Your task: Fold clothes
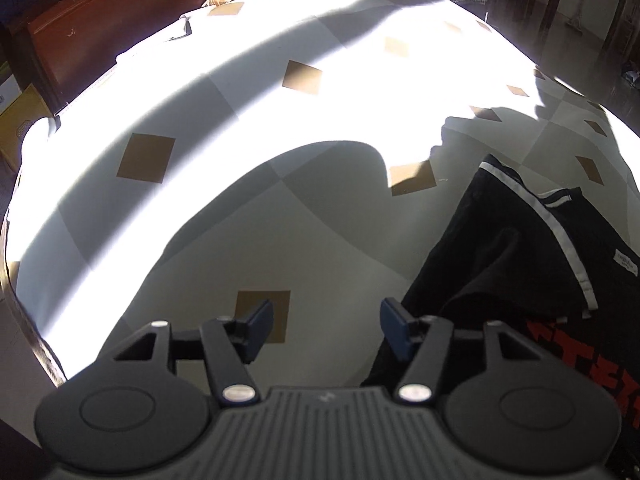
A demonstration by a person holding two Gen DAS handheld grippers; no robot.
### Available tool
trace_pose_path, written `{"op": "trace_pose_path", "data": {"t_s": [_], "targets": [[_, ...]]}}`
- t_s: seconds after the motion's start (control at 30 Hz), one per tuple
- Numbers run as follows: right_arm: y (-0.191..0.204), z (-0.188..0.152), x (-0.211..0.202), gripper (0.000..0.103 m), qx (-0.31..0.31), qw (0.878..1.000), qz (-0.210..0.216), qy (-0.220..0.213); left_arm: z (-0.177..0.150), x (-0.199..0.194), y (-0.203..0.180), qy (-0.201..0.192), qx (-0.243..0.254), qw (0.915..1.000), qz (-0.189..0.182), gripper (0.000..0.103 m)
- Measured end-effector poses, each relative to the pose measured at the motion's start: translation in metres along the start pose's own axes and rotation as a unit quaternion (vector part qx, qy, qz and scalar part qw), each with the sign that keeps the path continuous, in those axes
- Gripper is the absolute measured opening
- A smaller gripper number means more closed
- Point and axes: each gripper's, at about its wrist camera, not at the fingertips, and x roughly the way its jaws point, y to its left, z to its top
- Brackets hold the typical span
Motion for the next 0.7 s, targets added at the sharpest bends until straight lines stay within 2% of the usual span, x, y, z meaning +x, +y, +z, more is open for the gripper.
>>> {"op": "trace_pose_path", "data": {"t_s": [0.1,0.23,0.43,0.6,0.7], "targets": [[0.001,-0.002,-0.002,0.056,0.001,1.0,-0.004,-0.003,-0.001,-0.004,0.0,-0.017,0.008,0.9996,0.02,0.068],[0.002,-0.004,-0.002,0.056,0.003,1.0,-0.006,-0.005,-0.003,-0.016,-0.006,-0.029,0.022,0.9993,-0.011,0.081],[0.001,-0.006,-0.002,0.057,0.01,1.0,-0.007,-0.008,-0.009,-0.025,-0.023,-0.042,0.053,0.9952,-0.071,0.086],[0.0,-0.008,-0.003,0.057,0.015,1.0,-0.006,-0.011,-0.018,-0.034,-0.048,-0.064,0.094,0.989,-0.095,0.089],[0.0,-0.009,-0.003,0.057,0.018,1.0,-0.005,-0.011,-0.023,-0.034,-0.063,-0.07,0.118,0.9858,-0.096,0.092]]}}
